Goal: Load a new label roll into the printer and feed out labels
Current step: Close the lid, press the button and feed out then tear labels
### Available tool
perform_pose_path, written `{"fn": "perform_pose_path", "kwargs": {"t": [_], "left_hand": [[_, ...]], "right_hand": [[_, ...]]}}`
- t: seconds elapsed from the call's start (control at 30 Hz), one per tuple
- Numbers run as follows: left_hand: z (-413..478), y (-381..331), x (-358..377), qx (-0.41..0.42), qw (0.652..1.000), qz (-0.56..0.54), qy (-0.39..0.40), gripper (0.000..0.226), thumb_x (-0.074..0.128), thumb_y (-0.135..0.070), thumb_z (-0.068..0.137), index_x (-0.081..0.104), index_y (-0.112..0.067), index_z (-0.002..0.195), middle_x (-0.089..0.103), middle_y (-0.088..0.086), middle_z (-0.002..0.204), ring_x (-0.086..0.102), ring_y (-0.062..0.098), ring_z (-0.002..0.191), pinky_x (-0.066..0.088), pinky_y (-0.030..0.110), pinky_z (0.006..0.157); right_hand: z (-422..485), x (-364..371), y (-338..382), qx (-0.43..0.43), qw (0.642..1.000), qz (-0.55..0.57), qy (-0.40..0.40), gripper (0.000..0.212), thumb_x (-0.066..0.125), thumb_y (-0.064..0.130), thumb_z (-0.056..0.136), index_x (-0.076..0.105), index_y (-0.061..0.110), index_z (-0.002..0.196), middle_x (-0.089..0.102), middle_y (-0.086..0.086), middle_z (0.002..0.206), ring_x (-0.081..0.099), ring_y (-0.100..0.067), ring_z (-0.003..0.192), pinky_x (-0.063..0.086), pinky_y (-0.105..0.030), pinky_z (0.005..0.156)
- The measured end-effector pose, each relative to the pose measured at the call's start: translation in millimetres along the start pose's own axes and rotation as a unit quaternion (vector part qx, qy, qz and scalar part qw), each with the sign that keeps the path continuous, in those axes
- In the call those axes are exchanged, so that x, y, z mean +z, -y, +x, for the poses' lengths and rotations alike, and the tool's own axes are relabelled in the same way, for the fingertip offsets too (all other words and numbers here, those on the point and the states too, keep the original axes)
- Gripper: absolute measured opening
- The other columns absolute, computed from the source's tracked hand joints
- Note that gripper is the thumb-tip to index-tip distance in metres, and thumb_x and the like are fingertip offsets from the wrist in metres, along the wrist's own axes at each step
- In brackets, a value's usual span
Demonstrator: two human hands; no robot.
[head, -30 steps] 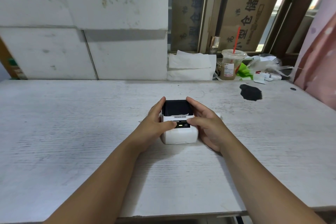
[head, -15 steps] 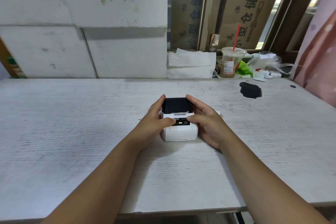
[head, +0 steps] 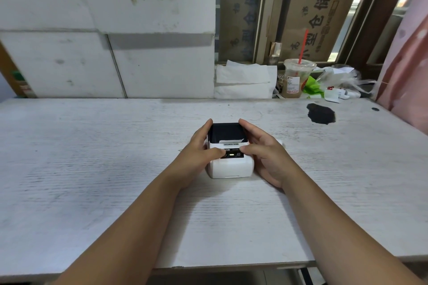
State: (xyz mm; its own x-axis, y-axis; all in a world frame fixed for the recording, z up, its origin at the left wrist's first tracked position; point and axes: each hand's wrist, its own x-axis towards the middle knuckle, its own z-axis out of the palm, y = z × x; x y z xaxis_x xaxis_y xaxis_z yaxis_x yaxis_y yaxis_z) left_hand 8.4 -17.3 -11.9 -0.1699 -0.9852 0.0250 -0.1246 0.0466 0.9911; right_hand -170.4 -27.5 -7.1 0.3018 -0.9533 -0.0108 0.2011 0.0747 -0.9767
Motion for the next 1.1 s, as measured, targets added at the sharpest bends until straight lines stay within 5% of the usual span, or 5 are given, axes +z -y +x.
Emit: {"fn": "perform_pose_path", "kwargs": {"t": [0.6, 0.87, 1.1], "left_hand": [[-0.9, -0.3, 0.7, 0.004, 1.000, -0.001, -0.007, 0.075, 0.059, -0.006, 0.086, 0.020, -0.028, 0.146, 0.029, -0.010, 0.149, 0.039, -0.028, 0.095, 0.041, -0.002, 0.070], [-0.4, -1.7, -0.4, -0.001, 1.000, -0.029, -0.008, 0.068, 0.054, -0.005, 0.088, 0.024, -0.029, 0.145, 0.036, -0.010, 0.144, 0.042, 0.002, 0.124, 0.032, 0.028, 0.106], [-0.6, -2.1, -1.2, -0.005, 1.000, -0.026, -0.010, 0.070, 0.058, -0.009, 0.086, 0.026, -0.032, 0.144, 0.035, -0.012, 0.146, 0.039, -0.001, 0.125, 0.029, 0.032, 0.110]], "right_hand": [[-0.5, 0.6, -0.1, -0.006, 0.999, -0.039, 0.022, 0.072, 0.043, -0.021, 0.082, 0.037, 0.016, 0.143, 0.057, 0.005, 0.125, 0.058, -0.011, 0.111, 0.048, -0.024, 0.093], [1.0, -0.2, -0.5, -0.008, 0.999, -0.033, 0.019, 0.072, 0.042, -0.022, 0.081, 0.038, 0.015, 0.142, 0.059, 0.004, 0.124, 0.061, -0.005, 0.104, 0.052, -0.019, 0.087], [0.6, 0.0, 0.4, -0.005, 1.000, -0.018, 0.018, 0.070, 0.041, -0.021, 0.082, 0.040, 0.016, 0.141, 0.059, -0.002, 0.125, 0.062, -0.011, 0.105, 0.052, -0.021, 0.086]]}}
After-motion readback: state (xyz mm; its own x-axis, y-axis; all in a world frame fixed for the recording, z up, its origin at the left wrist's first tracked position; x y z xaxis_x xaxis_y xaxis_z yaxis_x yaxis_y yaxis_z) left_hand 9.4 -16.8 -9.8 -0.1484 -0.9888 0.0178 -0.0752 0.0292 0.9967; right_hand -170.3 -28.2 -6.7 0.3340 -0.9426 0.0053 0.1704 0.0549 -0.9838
